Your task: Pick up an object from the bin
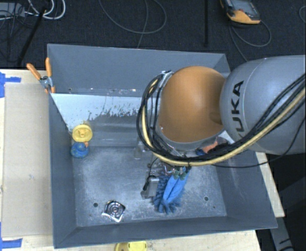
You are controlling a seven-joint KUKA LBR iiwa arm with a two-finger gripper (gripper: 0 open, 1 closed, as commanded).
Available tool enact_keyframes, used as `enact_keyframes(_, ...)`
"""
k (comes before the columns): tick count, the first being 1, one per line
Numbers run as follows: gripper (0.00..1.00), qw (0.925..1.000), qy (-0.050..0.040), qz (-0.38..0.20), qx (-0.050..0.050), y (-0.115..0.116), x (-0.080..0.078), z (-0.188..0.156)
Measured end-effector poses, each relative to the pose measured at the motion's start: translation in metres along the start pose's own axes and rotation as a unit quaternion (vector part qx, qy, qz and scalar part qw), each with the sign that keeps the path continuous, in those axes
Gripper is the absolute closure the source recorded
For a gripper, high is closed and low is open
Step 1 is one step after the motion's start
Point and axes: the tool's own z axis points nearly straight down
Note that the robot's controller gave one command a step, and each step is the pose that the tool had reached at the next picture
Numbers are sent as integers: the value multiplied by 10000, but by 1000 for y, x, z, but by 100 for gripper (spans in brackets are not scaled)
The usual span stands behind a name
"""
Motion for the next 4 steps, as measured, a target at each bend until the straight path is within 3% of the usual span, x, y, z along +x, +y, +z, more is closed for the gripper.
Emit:
enact_keyframes(1,0,10000,-40,17,-6,-1,-2,-4)
enact_keyframes(2,0,9997,-69,253,-16,-25,18,43)
enact_keyframes(3,0,9993,-29,-371,-3,-76,35,64)
enact_keyframes(4,0,9985,-64,-546,2,-82,-2,102)
